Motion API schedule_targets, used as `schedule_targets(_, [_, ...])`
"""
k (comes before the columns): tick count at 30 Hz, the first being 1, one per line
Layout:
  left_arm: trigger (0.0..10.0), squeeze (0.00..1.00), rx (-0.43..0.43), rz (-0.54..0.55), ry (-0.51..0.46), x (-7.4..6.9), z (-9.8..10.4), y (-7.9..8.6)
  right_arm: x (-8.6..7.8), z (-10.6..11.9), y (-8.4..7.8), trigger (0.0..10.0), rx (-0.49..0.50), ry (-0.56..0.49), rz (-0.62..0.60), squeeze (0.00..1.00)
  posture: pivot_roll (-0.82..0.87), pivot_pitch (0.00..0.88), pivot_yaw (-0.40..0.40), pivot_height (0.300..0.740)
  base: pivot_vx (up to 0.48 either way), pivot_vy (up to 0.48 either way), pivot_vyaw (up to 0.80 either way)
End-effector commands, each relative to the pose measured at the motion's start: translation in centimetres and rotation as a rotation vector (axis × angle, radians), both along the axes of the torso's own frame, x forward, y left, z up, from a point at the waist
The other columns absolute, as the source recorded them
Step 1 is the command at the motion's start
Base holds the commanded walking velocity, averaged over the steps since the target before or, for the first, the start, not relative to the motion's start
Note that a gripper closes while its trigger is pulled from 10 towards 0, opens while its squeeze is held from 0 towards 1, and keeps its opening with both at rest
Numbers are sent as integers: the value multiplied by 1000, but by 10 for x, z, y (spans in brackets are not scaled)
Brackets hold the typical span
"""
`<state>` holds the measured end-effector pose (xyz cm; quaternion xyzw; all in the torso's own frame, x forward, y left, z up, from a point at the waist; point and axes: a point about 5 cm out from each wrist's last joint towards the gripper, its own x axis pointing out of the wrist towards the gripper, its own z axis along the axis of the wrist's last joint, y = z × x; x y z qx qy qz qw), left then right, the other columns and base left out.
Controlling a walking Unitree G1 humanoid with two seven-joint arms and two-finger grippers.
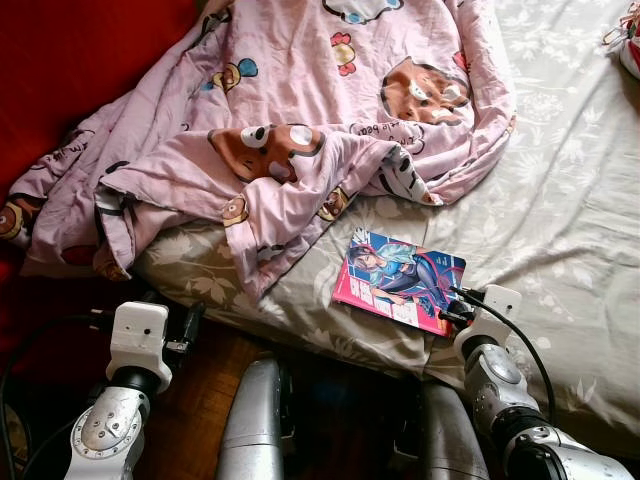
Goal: Clean up the room
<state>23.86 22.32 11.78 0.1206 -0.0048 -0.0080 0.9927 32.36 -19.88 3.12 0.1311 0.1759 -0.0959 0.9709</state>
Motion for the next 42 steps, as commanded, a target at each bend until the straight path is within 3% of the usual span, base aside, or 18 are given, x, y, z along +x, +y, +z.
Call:
schedule_targets(1, [10000, 0, 0, 10, 39, -5, -10, 2, -14, -18, -1, 0, 10, 77, -17, 0, 247, 392, 30, 622, 0, 0, 0])
schedule_targets(8, [10000, 0, -4, 14, 39, -2, -12, 1, -16, -16, -4, 0, 1, 49, -55, 0, 233, 381, 24, 622, 0, 0, 0])
schedule_targets(15, [10000, 0, -19, 25, 27, 7, -15, 0, -21, -11, -15, 0, -21, -68, -102, 0, 193, 344, 4, 622, 0, 0, 0])
schedule_targets(24, [10000, 0, -45, 55, 22, 20, -23, 1, -33, 13, -10, 0, -143, -279, 13, 0, 115, 289, -22, 622, 0, 0, 0])
schedule_targets(25, [10000, 0, -59, 66, 27, 21, -26, 1, -36, 16, -6, 1020, -147, -290, 47, 0, 105, 280, -26, 622, 0, 0, 0])
schedule_targets(26, [10000, 0, -61, 69, 32, 22, -29, 1, -38, 16, -3, 5255, -159, -293, 77, 0, 96, 273, -28, 622, 0, 0, 0])
schedule_targets(27, [10000, 0, -61, 69, 32, 22, -29, 1, -38, 16, -3, 5255, -159, -293, 77, 0, 96, 273, -28, 622, 0, 0, 0])
schedule_targets(28, [10000, 0, -66, 72, 38, 23, -33, 2, -40, 16, 1, 7373, -168, -297, 110, 0, 96, 273, -28, 622, 0, 0, 0])
schedule_targets(29, [10000, 0, -66, 72, 38, 23, -33, 2, -40, 16, 1, 7373, -168, -297, 110, 0, 96, 273, -28, 622, 0, 0, 0])
schedule_targets(30, [10000, 0, -78, 79, 44, 24, -35, 2, -41, 16, 4, 10000, -164, -299, 137, 0, 87, 260, -33, 622, 0, 0, 0])
schedule_targets(33, [10000, 0, -98, 90, 59, 26, -41, 3, -42, 12, 9, 10000, -167, -291, 193, 0, 91, 248, -39, 622, 0, 0, 0])
schedule_targets(37, [10000, 0, -115, 115, 85, 25, -51, 6, -41, 9, 4, 10000, -160, -252, 130, 0, 98, 226, -32, 622, 0, 0, 0])
schedule_targets(42, [10000, 0, -115, 127, 109, 22, -60, 10, -39, 11, 1, 10000, -182, -242, 138, 0, 104, 207, -37, 632, 0, 0, 0])
